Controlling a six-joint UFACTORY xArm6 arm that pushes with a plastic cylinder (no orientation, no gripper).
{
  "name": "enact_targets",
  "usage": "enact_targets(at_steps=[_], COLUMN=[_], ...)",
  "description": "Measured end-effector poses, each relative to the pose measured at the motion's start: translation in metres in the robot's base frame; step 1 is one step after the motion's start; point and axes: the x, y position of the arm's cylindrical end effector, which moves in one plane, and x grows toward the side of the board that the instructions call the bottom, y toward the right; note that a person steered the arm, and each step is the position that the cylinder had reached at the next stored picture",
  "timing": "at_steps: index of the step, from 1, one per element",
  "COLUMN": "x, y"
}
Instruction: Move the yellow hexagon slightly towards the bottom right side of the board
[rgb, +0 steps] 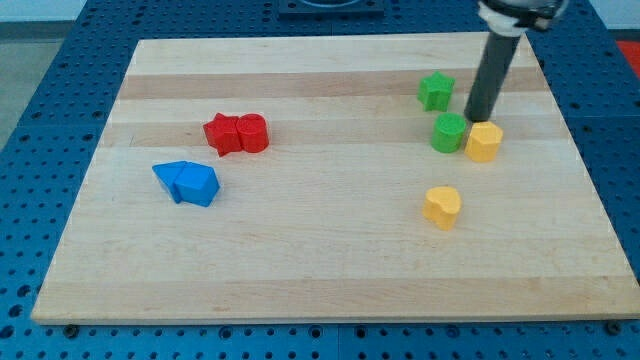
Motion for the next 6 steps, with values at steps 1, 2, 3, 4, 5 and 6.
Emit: enact_targets(at_steps=[1,2,3,4,5,6], x=[0.037,0.049,0.019,0.026,0.066,0.096], y=[-0.009,-0.009,-0.004,0.002,0.002,-0.012])
